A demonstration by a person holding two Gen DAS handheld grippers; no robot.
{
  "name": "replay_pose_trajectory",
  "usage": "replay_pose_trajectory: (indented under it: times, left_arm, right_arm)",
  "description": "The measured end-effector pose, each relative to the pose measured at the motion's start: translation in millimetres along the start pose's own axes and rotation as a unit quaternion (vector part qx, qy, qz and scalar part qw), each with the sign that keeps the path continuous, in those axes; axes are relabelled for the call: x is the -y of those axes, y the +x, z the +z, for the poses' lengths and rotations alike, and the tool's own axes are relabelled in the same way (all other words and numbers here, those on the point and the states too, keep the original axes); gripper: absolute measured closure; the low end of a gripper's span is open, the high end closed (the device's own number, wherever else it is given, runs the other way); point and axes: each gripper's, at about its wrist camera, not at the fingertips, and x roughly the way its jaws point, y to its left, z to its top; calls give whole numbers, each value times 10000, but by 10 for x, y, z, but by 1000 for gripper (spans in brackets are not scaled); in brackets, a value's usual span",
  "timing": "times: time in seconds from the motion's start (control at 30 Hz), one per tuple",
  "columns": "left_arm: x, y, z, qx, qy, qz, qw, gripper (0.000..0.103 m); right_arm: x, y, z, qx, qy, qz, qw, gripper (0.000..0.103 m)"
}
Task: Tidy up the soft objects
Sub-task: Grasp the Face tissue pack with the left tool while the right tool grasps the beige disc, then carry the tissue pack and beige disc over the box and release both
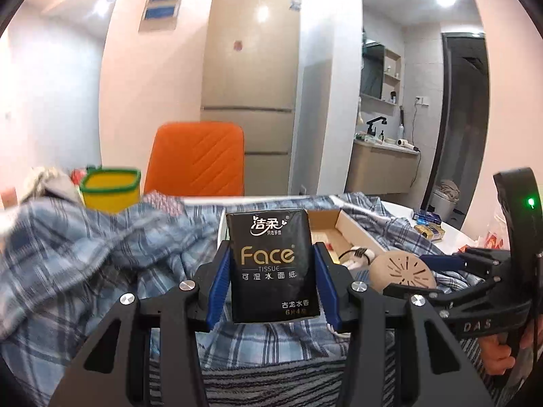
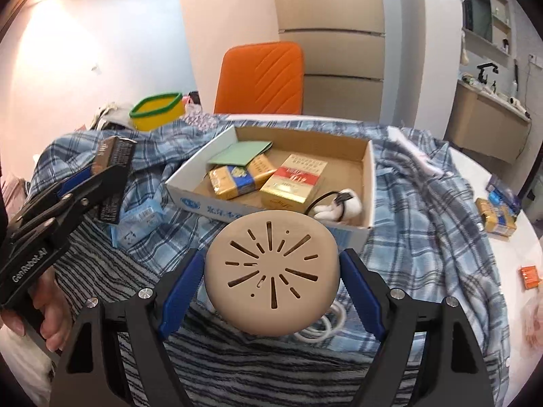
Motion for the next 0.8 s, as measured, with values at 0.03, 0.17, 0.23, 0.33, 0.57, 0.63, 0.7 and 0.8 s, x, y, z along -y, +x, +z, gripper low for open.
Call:
replay_pose_trajectory:
  times: [0.03, 0.17, 0.23, 0.33, 0.57, 0.63, 0.7, 0.8]
  left_arm:
    - [19, -14, 35, 18, 41, -30, 10000, 58]
    - [57, 1, 212, 45, 48, -163, 9998, 58]
    - [72, 17, 312, 162, 112, -81, 9998, 58]
    - [78, 58, 462, 360, 83, -66, 9993, 58]
    - [111, 443, 666, 577, 105, -76, 9982, 58]
    - [92, 567, 668, 678, 95, -42, 9976, 58]
    - [68, 676, 641, 757, 97, -61, 9971, 58]
    - [14, 837, 545, 815, 147, -102, 9965, 58]
  right_arm:
    - [7, -36, 10, 49, 0, -22, 10000, 20]
    - [65, -171, 127, 367, 44, -132, 9992, 20]
    - [78, -204, 210, 505, 64, -166, 9986, 20]
    - [68, -241, 359, 756, 44, -239, 9968, 20]
    - [95, -86, 744, 1036, 2, -413, 9938, 20]
    - [127, 9, 803, 1159, 4, -603, 9914, 20]
    - [157, 122, 842, 1318, -70, -789, 9881, 20]
    - [175, 281, 838, 1481, -170, -917, 9846, 20]
